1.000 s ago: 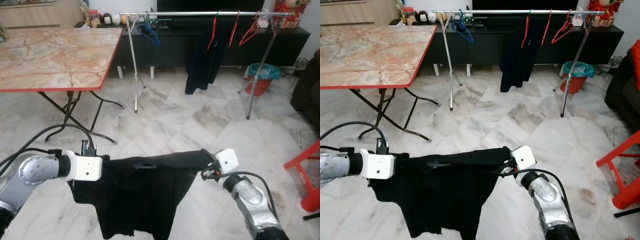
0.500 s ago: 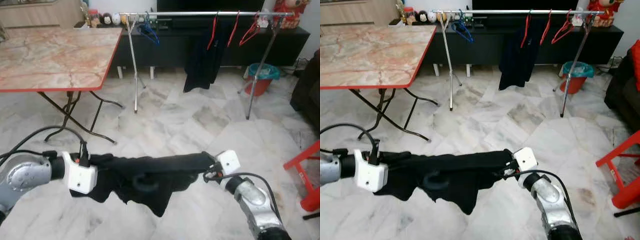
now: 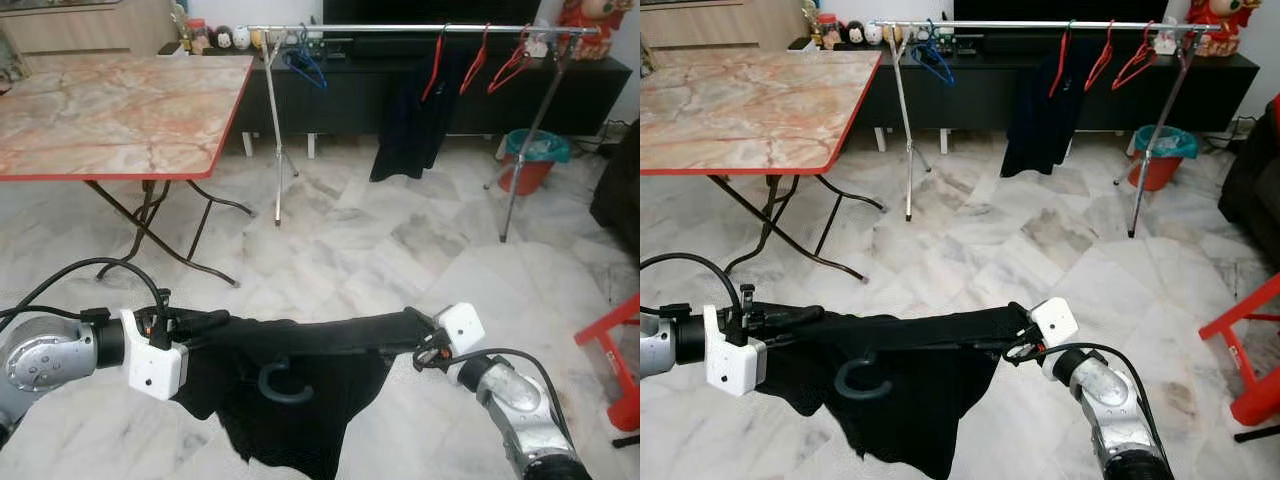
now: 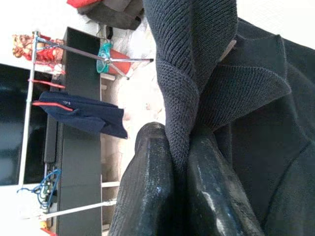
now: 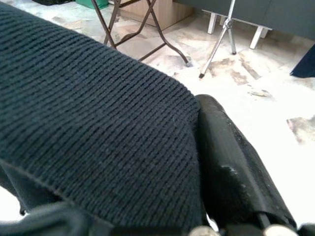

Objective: Hang hanger

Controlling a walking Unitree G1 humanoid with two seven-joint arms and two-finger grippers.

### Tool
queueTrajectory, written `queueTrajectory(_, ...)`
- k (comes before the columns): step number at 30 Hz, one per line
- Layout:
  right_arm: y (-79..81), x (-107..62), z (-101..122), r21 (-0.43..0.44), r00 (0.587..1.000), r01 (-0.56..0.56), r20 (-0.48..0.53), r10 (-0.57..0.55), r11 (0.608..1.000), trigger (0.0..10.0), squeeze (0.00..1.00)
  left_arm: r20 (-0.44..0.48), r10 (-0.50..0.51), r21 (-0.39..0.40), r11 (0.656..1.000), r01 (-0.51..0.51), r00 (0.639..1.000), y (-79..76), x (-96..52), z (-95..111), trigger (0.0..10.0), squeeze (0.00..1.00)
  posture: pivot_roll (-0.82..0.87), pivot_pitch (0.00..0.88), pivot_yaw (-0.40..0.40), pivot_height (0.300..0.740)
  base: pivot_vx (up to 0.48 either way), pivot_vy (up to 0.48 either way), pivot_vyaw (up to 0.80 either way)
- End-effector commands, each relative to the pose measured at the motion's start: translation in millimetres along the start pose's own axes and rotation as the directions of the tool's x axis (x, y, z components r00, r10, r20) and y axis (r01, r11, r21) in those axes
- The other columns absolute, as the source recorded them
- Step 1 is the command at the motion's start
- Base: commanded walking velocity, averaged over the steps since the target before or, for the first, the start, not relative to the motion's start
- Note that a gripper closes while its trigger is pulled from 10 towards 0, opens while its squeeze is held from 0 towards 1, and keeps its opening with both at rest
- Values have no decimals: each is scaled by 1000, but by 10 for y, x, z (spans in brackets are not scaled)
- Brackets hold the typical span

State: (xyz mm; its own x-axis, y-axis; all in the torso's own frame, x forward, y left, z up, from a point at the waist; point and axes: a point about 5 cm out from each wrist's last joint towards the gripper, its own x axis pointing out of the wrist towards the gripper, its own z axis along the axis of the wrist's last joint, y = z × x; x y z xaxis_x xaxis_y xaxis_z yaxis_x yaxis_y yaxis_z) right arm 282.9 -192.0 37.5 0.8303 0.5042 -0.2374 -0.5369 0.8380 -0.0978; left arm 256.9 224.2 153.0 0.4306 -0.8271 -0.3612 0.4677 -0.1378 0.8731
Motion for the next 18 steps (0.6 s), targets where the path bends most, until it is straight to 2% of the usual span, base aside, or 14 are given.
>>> queueTrajectory(1,-37,-15,-14,17,1000,29,1,-29,999,0,0,22,37,10,999,-37,999,41,-12,27,10000,0,108,0,16,740,0,0,0)
queueTrajectory(5,-39,-26,-38,24,999,41,-5,-41,999,0,0,38,35,6,999,-35,999,23,3,53,10000,0,110,0,15,740,0,0,0)
queueTrajectory(10,-120,-68,-69,15,997,76,-24,-76,997,0,0,55,15,14,1000,-16,998,-18,-3,62,10000,0,112,0,16,740,0,0,0)
queueTrajectory(18,-209,-88,-65,19,993,117,-27,-116,993,0,0,126,-8,59,998,0,992,-6,73,139,10000,0,114,0,19,740,0,0,0)
